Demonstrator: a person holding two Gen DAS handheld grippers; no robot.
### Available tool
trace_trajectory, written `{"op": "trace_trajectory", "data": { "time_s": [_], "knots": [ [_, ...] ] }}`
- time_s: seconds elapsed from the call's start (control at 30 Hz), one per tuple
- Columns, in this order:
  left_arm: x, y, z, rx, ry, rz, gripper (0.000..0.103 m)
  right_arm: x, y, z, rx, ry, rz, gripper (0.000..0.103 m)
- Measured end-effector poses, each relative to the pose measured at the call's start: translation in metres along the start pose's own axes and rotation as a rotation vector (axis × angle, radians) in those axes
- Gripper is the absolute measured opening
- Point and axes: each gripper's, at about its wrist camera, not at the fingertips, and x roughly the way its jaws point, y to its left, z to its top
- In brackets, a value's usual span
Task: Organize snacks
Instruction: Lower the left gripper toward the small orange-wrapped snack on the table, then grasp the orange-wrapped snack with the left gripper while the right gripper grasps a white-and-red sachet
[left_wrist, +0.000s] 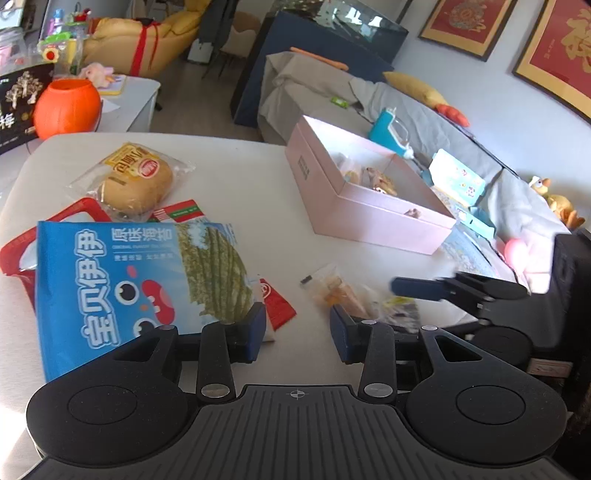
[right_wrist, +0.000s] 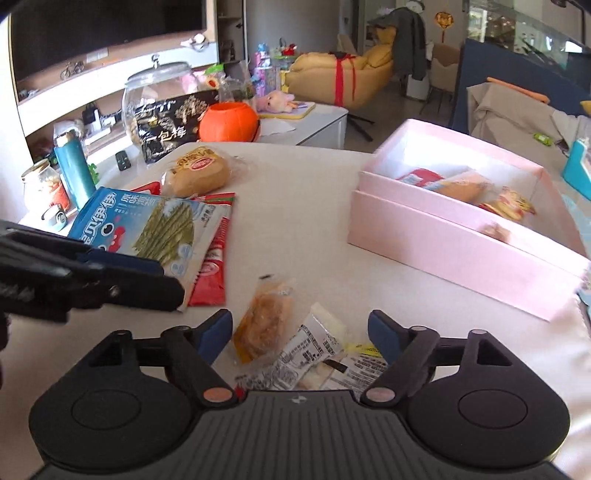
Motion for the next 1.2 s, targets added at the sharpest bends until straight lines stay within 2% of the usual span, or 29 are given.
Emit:
{"op": "trace_trajectory", "data": {
  "time_s": [0.23,0.33,0.43,0.57,0.63,0.83,0.97,1.2],
  "knots": [
    [0.01,-0.007,0.002,0.014,0.026,0.001,0.042,-0.028,-0.034,-0.021,0.145,-0.047,0.012,0.084],
    [0.018,-0.015,0.004,0.034,0.043,0.002,0.042,-0.032,-0.046,-0.029,0.183,-0.026,0.032,0.086],
    [0.029,-0.03,0.007,0.08,0.061,0.004,0.042,-0.032,-0.049,-0.038,0.178,-0.017,-0.009,0.089],
    [0.047,-0.048,0.01,0.135,0.078,0.013,0.043,-0.033,-0.062,-0.042,0.249,-0.035,-0.048,0.09],
    [0.055,-0.053,0.011,0.136,0.079,0.01,0.047,-0.032,-0.066,-0.044,0.275,-0.045,-0.05,0.091],
    [0.07,-0.066,0.014,0.19,0.09,0.028,0.048,-0.029,-0.06,-0.044,0.24,-0.043,-0.075,0.093],
    [0.068,-0.067,0.012,0.236,0.069,0.048,0.046,-0.029,-0.058,-0.043,0.232,-0.039,-0.075,0.096],
    [0.061,-0.053,0.019,0.212,0.049,0.101,0.046,-0.025,-0.042,-0.042,0.143,-0.007,-0.107,0.096]
  ]
}}
